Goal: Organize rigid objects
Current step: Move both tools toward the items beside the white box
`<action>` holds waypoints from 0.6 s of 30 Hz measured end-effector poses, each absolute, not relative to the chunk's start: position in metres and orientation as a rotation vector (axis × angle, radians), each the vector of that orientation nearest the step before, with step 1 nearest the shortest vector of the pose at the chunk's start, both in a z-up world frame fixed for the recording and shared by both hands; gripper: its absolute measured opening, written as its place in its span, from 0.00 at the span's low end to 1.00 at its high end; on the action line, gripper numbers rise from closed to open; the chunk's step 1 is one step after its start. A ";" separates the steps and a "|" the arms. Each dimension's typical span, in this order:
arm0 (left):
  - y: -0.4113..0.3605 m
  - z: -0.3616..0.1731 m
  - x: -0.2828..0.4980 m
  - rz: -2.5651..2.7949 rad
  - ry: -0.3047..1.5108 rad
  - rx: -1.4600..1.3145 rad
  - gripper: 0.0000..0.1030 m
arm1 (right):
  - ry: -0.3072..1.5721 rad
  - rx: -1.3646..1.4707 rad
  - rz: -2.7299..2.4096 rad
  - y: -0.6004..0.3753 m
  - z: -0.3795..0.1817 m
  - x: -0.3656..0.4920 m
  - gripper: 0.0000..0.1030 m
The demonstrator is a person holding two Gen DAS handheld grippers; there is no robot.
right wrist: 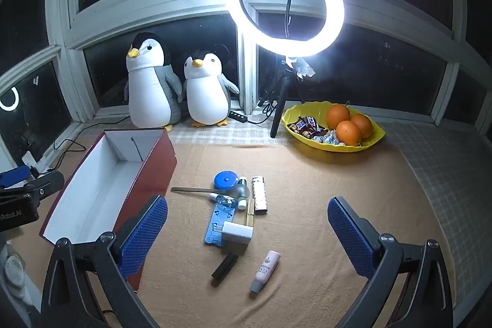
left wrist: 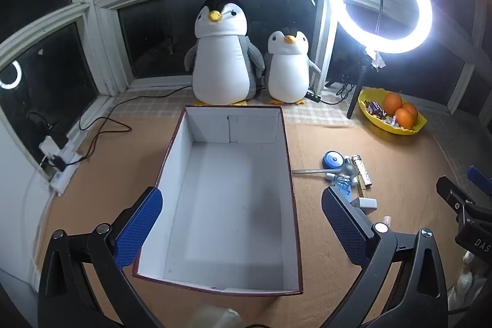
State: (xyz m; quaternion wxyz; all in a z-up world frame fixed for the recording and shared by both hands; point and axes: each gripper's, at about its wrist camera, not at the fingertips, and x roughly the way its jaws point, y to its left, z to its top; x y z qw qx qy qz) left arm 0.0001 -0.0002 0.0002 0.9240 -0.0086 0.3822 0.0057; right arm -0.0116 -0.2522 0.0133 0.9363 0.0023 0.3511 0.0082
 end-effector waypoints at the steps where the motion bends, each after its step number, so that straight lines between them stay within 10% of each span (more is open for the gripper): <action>1: 0.000 0.000 0.000 0.015 0.782 -0.014 1.00 | 0.717 0.006 0.017 -0.252 0.013 -0.012 1.00; 18: 0.001 -0.002 -0.005 0.030 0.765 0.000 1.00 | 0.725 0.012 0.019 -0.250 0.008 -0.011 1.00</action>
